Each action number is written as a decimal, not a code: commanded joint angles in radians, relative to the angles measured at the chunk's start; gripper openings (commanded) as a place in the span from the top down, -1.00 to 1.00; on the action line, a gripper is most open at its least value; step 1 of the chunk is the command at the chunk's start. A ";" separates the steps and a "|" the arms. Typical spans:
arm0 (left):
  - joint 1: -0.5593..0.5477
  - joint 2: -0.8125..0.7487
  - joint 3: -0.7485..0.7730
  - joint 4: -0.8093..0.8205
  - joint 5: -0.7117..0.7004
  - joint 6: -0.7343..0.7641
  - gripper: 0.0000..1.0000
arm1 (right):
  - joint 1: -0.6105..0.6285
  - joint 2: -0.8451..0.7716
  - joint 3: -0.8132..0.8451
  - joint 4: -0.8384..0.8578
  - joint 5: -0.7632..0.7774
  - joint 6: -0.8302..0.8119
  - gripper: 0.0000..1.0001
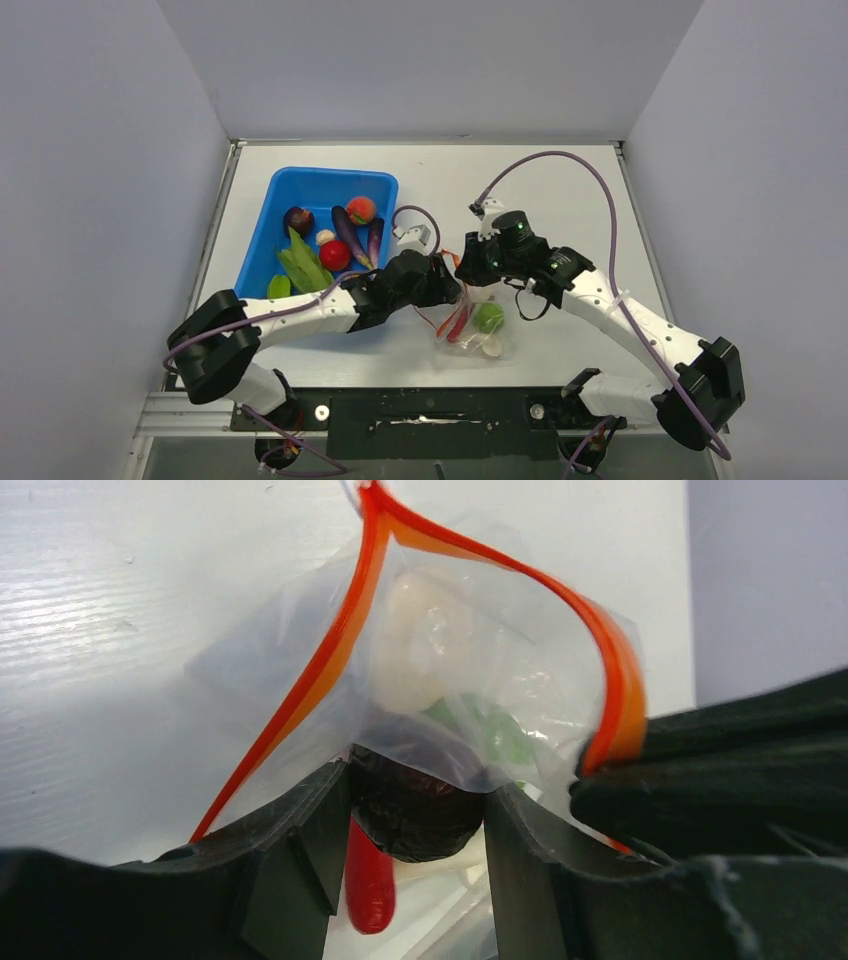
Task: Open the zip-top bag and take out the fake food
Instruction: Pick up the fake fruit from the zipper food storage bag.
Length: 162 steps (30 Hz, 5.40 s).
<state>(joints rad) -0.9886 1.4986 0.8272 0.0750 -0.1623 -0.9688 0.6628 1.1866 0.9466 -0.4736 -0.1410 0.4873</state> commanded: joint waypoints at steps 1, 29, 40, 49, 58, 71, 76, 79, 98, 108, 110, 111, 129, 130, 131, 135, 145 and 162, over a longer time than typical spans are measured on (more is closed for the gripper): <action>0.011 -0.109 -0.074 0.181 0.055 -0.030 1.00 | 0.006 -0.027 -0.006 0.059 -0.016 -0.007 0.80; -0.044 -0.047 -0.011 0.057 -0.061 0.054 0.86 | -0.031 -0.086 0.055 -0.055 0.396 0.016 0.76; -0.021 0.097 -0.025 0.229 -0.002 -0.013 0.75 | -0.044 -0.151 -0.033 0.041 0.132 -0.050 0.09; -0.036 0.216 -0.002 0.250 -0.030 -0.075 0.20 | -0.434 -0.191 -0.192 -0.029 -0.052 -0.006 0.20; -0.059 0.203 -0.011 0.252 -0.017 -0.093 -0.34 | -0.448 -0.173 -0.255 0.051 -0.251 -0.009 0.24; -0.070 0.192 0.018 0.187 -0.039 -0.087 0.41 | -0.449 -0.107 -0.249 0.041 -0.278 -0.039 0.32; -0.076 0.141 0.024 0.168 -0.058 -0.071 0.58 | -0.447 -0.096 -0.251 0.045 -0.311 -0.064 0.31; -0.076 0.107 0.031 0.112 -0.057 -0.049 0.60 | -0.442 -0.076 -0.246 0.040 -0.341 -0.083 0.31; -0.078 -0.075 0.065 -0.242 0.135 0.118 0.66 | -0.256 0.096 -0.208 0.037 -0.056 -0.011 0.33; -0.071 -0.196 -0.035 -0.195 0.098 0.088 0.66 | -0.256 0.048 -0.194 0.042 -0.048 -0.006 0.30; -0.071 -0.208 -0.032 -0.188 0.068 0.078 0.67 | -0.256 -0.010 -0.195 0.037 -0.039 -0.001 0.21; -0.072 -0.214 -0.031 -0.187 0.049 0.073 0.67 | -0.256 -0.050 -0.199 0.044 -0.048 -0.005 0.17; -0.018 -0.179 -0.025 0.030 -0.145 -0.118 0.87 | 0.288 -0.331 -0.133 0.119 0.372 0.170 -0.11; -0.018 -0.169 -0.019 0.033 -0.141 -0.116 0.87 | 0.369 -0.303 -0.113 0.119 0.443 0.181 -0.12; -0.018 -0.162 -0.014 0.036 -0.139 -0.114 0.87 | 0.418 -0.269 -0.090 0.118 0.504 0.189 -0.12; -0.019 -0.146 -0.015 0.043 -0.132 -0.117 0.87 | 0.529 -0.170 -0.011 0.092 0.672 0.262 -0.13; -0.018 -0.186 -0.037 0.013 -0.149 -0.115 0.87 | 0.563 -0.125 0.007 0.064 0.749 0.391 -0.02; -0.004 -0.255 -0.005 -0.101 -0.151 -0.071 0.88 | 0.518 -0.153 -0.054 -0.004 0.614 0.309 0.93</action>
<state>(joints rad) -1.0069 1.3174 0.7647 -0.0113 -0.2893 -1.0599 1.2121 1.0683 0.9386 -0.4438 0.4709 0.8417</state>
